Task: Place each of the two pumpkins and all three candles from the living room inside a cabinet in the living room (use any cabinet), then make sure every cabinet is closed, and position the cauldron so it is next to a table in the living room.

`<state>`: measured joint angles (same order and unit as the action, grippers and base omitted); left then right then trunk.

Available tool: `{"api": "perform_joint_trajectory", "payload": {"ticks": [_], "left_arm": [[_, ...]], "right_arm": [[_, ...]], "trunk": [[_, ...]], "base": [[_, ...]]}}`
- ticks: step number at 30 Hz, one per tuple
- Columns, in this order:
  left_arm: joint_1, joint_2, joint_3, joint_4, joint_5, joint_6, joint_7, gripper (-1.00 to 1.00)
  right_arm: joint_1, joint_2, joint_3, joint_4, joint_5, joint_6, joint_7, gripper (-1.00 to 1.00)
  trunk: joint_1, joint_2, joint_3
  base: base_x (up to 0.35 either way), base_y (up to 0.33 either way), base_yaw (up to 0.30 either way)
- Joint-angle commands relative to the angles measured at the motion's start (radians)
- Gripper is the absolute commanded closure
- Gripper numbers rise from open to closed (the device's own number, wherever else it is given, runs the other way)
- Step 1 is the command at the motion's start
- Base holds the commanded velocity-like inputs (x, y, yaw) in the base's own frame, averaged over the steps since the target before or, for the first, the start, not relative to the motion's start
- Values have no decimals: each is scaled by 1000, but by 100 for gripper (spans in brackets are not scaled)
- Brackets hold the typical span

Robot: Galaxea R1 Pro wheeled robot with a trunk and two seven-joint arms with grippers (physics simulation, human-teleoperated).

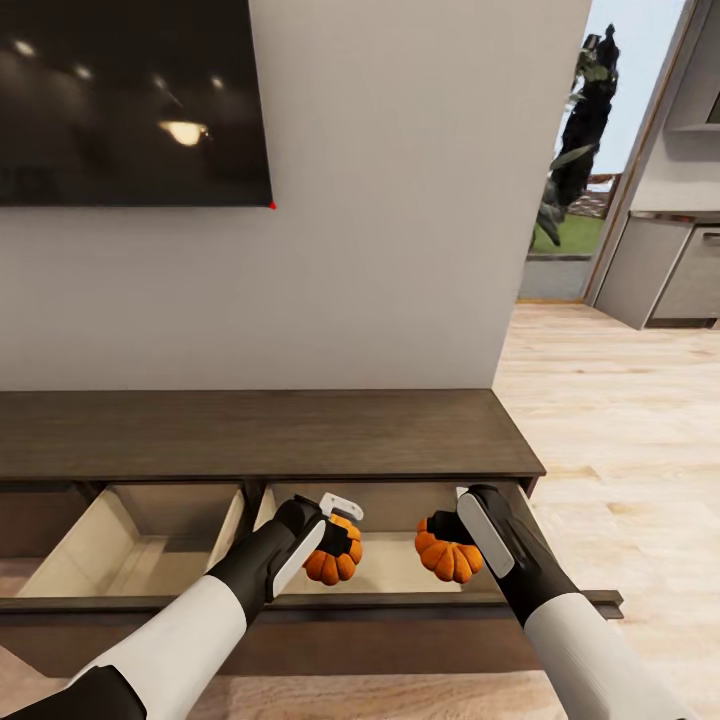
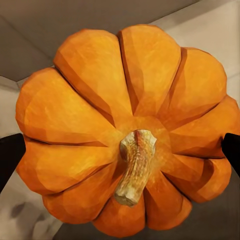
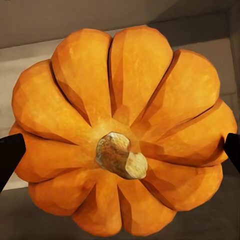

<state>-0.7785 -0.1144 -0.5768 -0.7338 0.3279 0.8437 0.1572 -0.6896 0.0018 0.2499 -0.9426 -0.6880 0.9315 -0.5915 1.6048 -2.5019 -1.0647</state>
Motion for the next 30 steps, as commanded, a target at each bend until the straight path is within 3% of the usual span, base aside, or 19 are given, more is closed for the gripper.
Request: {"api": "perform_joint_trajectory", "payload": {"ticks": [1,30], "left_arm": [[-1,1,-3,-1,11,3,7,100],[-1,1,-3,-1,10,0,7,100]], "right_arm": [[-1,0,2,-1,-10,1,-9,100],[-1,0,2,-1,-10,1,-9,100]], "trunk": [[0,0,-1],[0,0,-1]], "base": [[0,-12,0],[42,-46,0]]}}
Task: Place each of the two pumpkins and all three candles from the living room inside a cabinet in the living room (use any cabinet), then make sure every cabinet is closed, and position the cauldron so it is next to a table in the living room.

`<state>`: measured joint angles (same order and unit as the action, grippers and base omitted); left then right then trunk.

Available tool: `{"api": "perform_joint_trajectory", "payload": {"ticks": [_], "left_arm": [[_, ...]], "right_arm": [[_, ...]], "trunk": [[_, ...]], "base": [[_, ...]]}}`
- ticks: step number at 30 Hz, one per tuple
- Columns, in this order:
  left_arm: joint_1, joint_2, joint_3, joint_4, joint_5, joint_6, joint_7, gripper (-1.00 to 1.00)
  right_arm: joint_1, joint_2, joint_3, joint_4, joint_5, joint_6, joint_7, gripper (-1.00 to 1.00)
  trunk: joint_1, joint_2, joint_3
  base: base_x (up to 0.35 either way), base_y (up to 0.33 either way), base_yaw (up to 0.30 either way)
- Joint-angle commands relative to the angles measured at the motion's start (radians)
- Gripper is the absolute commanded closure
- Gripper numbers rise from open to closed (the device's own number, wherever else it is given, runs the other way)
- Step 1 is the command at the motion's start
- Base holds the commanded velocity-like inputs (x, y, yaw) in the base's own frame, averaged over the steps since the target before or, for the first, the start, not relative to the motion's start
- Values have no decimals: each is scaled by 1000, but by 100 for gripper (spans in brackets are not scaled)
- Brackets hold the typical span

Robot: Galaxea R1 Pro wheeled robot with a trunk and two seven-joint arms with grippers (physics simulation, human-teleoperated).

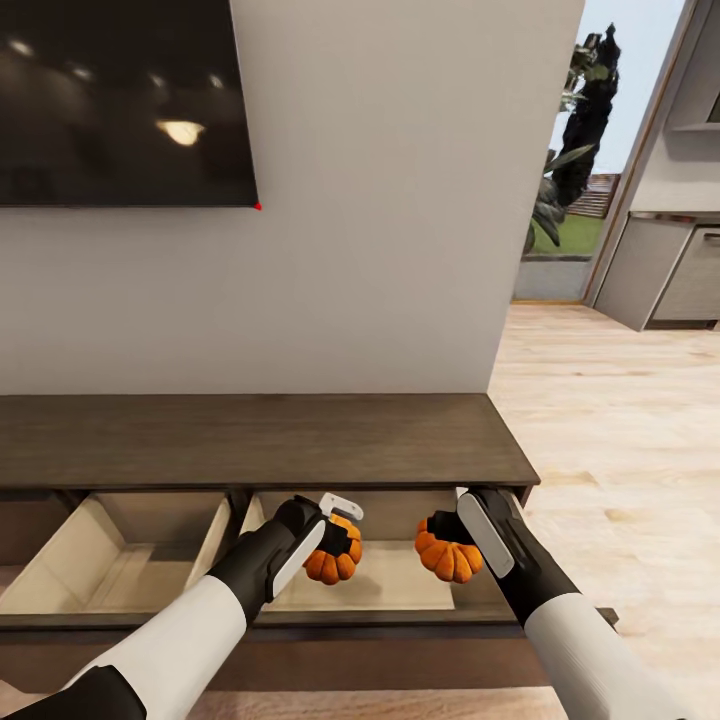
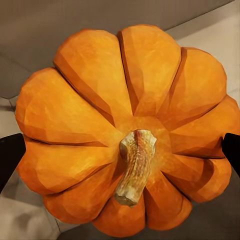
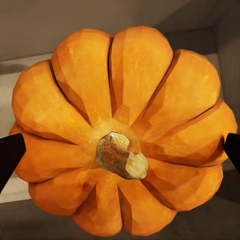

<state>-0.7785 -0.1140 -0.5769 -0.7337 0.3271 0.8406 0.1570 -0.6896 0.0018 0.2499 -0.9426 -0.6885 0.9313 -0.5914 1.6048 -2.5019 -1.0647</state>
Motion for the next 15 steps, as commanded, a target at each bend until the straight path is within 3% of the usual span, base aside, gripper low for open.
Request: {"api": "perform_joint_trajectory", "payload": {"ticks": [1,11,15], "left_arm": [[-1,0,-3,-1,11,3,7,100],[-1,1,-3,-1,12,2,8,100],[-1,1,-3,-1,11,1,9,100]], "right_arm": [[-1,0,2,-1,-9,1,-10,100],[-1,0,2,-1,-9,1,-9,100],[-1,0,2,-1,-9,1,-9,100]], "trunk": [[0,0,-1],[0,0,-1],[2,-1,-16]], "base": [[0,0,0],[0,0,0],[0,0,0]]}}
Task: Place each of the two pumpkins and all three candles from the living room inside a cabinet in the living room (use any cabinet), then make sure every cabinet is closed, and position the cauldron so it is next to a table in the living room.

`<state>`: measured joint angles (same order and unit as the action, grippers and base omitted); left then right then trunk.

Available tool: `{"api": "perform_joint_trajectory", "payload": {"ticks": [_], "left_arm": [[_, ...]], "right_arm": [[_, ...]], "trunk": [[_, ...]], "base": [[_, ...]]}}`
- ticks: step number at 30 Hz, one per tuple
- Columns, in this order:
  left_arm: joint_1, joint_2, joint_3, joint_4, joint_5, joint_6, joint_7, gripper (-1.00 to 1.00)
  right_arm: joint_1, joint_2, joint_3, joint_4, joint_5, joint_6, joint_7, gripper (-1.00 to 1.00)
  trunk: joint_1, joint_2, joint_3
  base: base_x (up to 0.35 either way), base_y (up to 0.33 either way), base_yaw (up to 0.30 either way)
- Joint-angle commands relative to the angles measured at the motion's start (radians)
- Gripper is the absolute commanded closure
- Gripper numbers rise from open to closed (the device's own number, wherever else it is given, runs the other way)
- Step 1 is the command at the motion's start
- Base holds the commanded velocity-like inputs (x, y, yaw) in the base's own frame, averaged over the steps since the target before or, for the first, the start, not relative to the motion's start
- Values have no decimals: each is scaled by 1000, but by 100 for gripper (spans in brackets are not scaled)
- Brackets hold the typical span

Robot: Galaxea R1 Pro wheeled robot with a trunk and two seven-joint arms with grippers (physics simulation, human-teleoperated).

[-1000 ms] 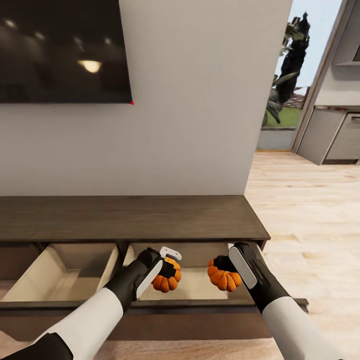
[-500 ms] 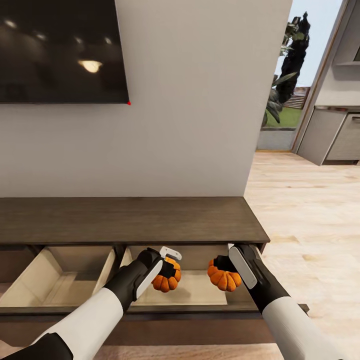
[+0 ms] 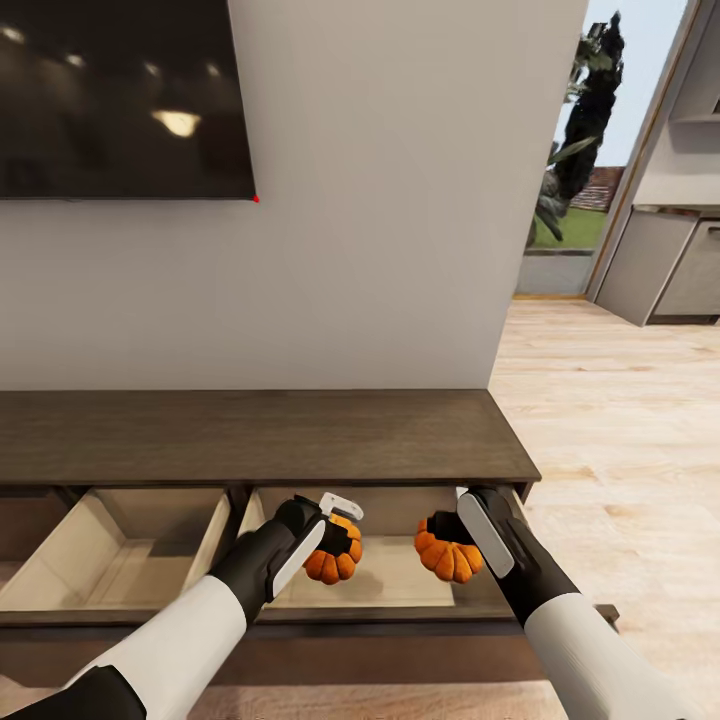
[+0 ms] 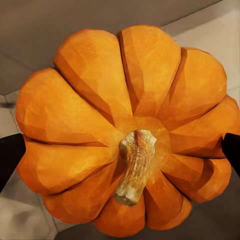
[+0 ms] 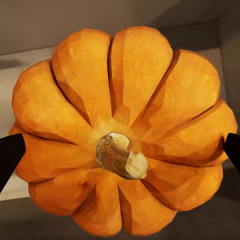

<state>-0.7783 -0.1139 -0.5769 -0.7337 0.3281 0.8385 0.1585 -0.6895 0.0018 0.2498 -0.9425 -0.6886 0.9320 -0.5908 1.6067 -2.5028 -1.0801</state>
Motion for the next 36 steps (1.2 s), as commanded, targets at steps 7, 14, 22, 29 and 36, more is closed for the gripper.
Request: {"api": "perform_joint_trajectory", "payload": {"ticks": [7,14,22,29,36], "left_arm": [[-1,0,-3,-1,10,1,7,100],[-1,0,-3,-1,10,-1,7,100],[-1,0,-3,-2,11,-1,7,100],[-1,0,-3,-3,11,-1,7,100],[-1,0,-3,-3,11,-1,7,100]], "right_arm": [[-1,0,2,-1,-10,1,-9,100],[-1,0,2,-1,-9,1,-9,100],[-1,0,2,-1,-9,1,-9,100],[-1,0,2,-1,-9,1,-9,100],[-1,0,2,-1,-9,1,-9,100]], "trunk": [[3,-2,-28],[6,-4,-55],[7,-4,-63],[7,-4,-63],[7,-4,-63]], "base": [[0,0,0],[0,0,0],[0,0,0],[34,0,0],[73,0,0]]}}
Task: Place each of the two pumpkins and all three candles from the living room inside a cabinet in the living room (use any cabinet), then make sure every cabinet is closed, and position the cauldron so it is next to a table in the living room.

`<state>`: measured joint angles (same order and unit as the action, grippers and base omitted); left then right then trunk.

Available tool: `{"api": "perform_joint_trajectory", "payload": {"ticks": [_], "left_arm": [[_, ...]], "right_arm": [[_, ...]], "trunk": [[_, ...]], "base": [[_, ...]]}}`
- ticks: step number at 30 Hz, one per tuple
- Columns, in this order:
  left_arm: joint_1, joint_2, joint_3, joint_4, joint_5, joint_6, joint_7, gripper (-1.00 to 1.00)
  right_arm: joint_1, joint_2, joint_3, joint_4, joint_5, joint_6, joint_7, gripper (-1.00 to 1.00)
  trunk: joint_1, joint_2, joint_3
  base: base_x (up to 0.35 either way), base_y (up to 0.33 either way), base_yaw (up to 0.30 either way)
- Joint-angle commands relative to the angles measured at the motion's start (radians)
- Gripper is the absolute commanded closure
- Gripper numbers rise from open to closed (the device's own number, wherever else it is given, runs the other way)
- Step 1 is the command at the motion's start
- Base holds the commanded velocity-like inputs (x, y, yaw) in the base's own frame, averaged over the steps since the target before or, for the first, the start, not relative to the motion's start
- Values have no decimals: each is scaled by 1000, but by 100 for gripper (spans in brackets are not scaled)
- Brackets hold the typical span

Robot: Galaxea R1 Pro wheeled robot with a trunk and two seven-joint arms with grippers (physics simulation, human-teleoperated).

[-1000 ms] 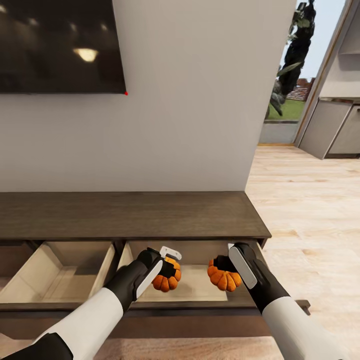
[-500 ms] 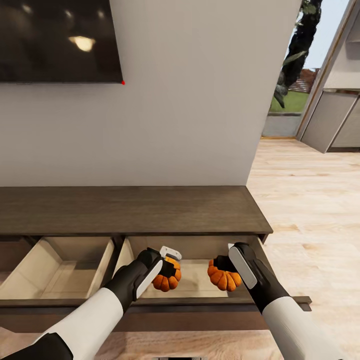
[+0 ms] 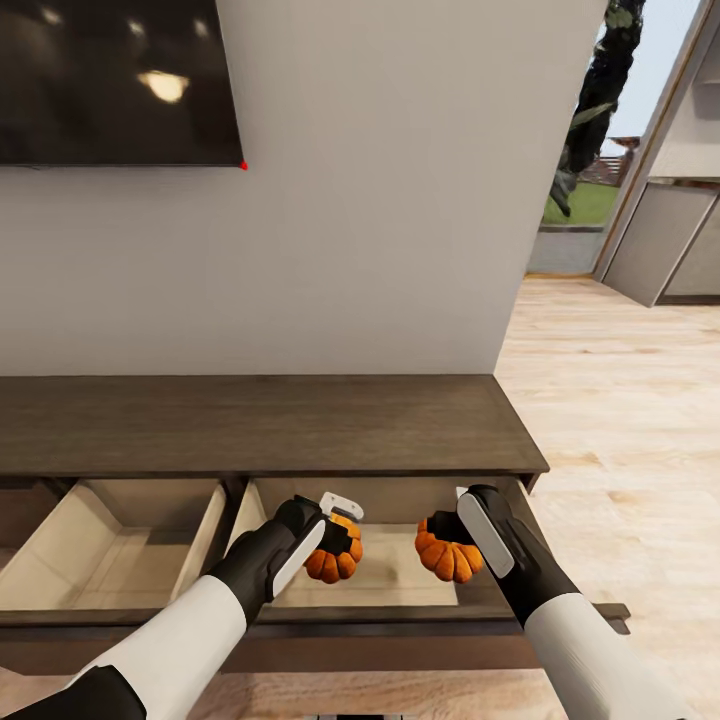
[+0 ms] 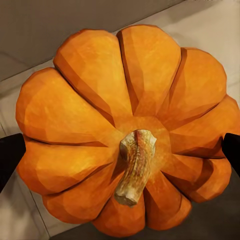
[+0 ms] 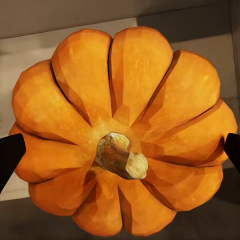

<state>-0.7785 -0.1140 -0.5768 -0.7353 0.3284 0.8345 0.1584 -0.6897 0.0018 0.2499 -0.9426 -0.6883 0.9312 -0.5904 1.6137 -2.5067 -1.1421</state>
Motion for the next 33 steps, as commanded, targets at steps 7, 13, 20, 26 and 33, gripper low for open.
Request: {"api": "perform_joint_trajectory", "payload": {"ticks": [7,13,20,26,33], "left_arm": [[-1,0,-3,-2,11,3,6,100],[-1,0,-3,-2,11,3,7,100],[-1,0,-3,-3,11,3,7,100],[-1,0,-3,-1,11,3,7,100],[-1,0,-3,-1,11,3,7,100]], "right_arm": [[-1,0,2,-1,-10,2,-9,100],[-1,0,2,-1,-10,2,-9,100],[-1,0,2,-1,-11,2,-9,100],[-1,0,2,-1,-11,2,-9,100],[-1,0,2,-1,-10,2,-9,100]], "trunk": [[0,0,-1],[0,0,-1],[1,-1,-9],[3,-2,-32],[4,-3,-40]], "base": [[5,0,0],[0,0,0],[0,0,0],[0,0,0],[0,0,0]]}}
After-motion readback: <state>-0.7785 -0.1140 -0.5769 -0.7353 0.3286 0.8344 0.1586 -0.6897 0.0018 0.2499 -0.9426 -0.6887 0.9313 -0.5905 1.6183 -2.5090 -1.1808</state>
